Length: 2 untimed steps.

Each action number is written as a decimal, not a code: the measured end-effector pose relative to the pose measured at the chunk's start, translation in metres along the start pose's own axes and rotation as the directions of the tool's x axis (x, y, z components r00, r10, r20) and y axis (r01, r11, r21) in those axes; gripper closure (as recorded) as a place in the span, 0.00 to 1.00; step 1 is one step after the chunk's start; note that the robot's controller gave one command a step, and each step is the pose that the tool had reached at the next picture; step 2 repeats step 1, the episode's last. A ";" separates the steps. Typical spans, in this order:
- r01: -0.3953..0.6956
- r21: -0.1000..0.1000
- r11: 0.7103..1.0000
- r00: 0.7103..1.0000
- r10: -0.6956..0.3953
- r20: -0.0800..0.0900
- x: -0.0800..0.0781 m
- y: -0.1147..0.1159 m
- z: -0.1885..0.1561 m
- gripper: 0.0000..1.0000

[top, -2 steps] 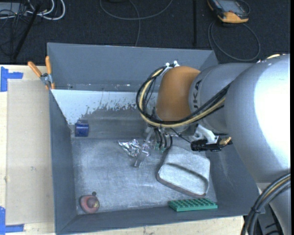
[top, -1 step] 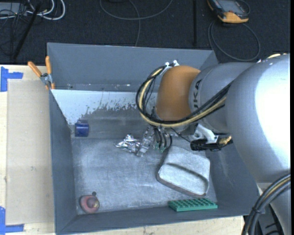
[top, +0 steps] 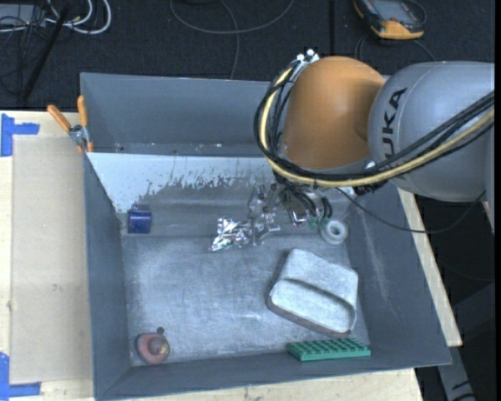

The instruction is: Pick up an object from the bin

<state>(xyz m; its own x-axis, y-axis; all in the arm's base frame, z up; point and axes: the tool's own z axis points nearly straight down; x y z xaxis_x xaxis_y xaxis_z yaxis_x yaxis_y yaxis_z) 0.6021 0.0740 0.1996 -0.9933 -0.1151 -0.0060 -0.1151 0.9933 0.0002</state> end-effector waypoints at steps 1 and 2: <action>0.012 0.000 1.000 1.000 -0.012 -0.001 -0.002 0.001 -0.028 1.00; 0.012 0.000 1.000 1.000 -0.012 -0.001 -0.002 0.001 -0.028 1.00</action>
Offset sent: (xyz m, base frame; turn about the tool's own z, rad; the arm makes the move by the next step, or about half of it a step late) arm 0.0003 0.0009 0.0263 -0.0142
